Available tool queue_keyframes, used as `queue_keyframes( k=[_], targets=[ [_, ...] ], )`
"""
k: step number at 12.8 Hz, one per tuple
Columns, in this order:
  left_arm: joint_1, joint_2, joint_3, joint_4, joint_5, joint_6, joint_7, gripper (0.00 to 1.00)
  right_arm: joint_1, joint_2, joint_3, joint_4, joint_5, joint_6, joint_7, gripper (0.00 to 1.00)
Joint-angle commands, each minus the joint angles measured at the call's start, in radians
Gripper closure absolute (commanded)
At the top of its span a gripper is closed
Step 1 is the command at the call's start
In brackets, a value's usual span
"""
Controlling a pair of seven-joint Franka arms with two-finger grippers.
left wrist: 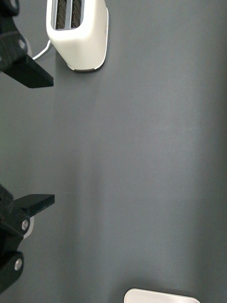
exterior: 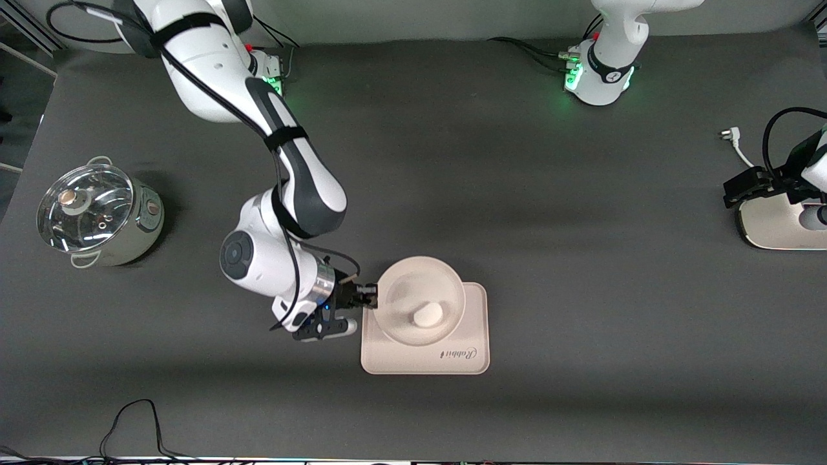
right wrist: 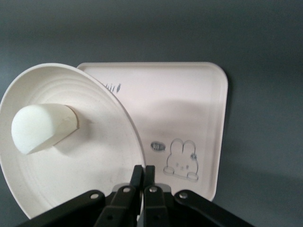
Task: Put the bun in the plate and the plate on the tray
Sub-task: 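Carry the plate with the bun onto the bunny tray with the right gripper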
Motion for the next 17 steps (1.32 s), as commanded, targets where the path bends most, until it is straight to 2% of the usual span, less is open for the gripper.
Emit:
queue_keyframes(
  k=[1,5,10,11,12,13,15,17],
  targets=[
    [-0.001,-0.002,0.003,-0.004,-0.007,-0.001,-0.006,0.00,-0.012,0.164,-0.005,0.219,-0.022,-0.022,0.085,1.00],
    [-0.003,-0.002,0.003,-0.002,-0.007,-0.002,-0.008,0.00,-0.003,0.247,0.003,0.221,-0.014,0.033,0.086,1.00],
    [-0.006,0.005,0.003,0.000,-0.006,-0.002,-0.008,0.00,-0.003,0.276,0.007,0.208,-0.013,0.033,0.085,1.00],
    [-0.009,0.005,0.003,0.001,-0.006,-0.002,-0.009,0.00,-0.003,0.276,0.007,0.206,-0.013,0.033,0.088,0.93],
    [-0.009,0.005,0.003,0.001,-0.004,-0.002,-0.009,0.00,-0.003,0.276,0.009,0.200,-0.011,0.033,0.093,0.39],
    [-0.009,0.005,0.003,0.000,-0.004,-0.002,-0.009,0.00,-0.003,0.275,0.007,0.189,-0.013,0.035,0.094,0.00],
    [-0.006,0.005,0.003,0.000,-0.004,-0.002,-0.009,0.00,-0.003,0.258,0.007,0.189,-0.013,0.033,0.105,0.00],
    [-0.007,0.005,0.003,0.000,-0.004,-0.002,-0.009,0.00,-0.013,0.201,0.007,0.185,-0.011,0.018,0.135,0.00]
  ],
)
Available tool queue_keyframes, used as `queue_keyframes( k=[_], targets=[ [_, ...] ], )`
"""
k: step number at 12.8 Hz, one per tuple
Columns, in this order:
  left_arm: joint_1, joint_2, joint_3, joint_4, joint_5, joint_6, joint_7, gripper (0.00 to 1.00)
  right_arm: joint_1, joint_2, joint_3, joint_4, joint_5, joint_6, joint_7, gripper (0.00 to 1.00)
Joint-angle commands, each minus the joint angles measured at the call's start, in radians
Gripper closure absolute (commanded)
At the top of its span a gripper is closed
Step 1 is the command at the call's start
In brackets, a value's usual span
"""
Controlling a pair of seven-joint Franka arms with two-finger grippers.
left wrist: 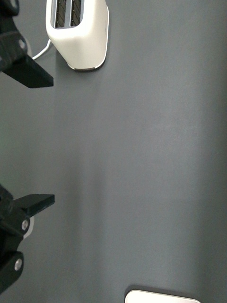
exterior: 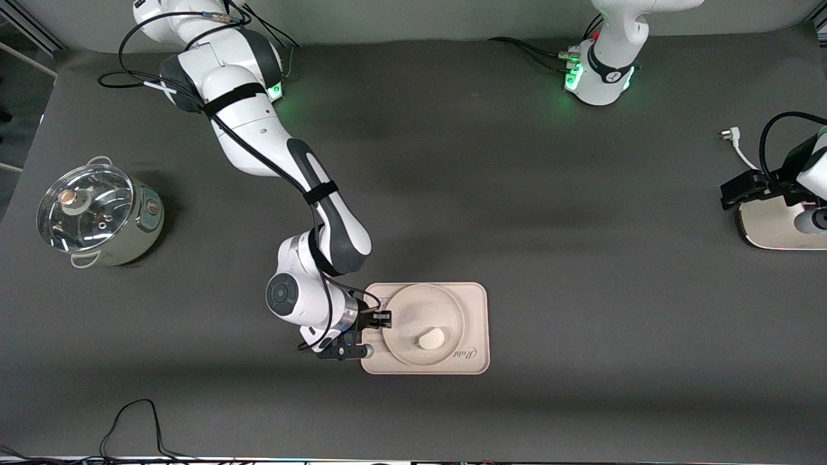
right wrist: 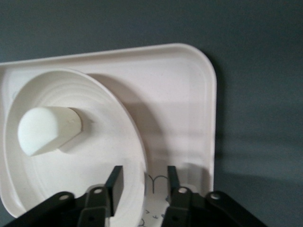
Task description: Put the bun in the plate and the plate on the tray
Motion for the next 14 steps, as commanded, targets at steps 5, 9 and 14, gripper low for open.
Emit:
queue_keyframes(
  k=[5,9,14],
  targets=[
    [-0.002,-0.005,0.004,0.000,-0.004,-0.004,-0.008,0.00,-0.049,-0.413,0.000,-0.282,-0.030,-0.143,0.053,0.00],
    [-0.001,-0.005,0.004,-0.002,-0.004,-0.005,-0.008,0.00,-0.141,-0.761,0.006,-0.471,-0.305,-0.376,0.040,0.00],
    [-0.001,-0.003,0.004,-0.002,-0.006,-0.004,-0.006,0.00,-0.397,-1.004,0.175,-0.488,-0.591,-0.694,-0.105,0.00]
  ],
)
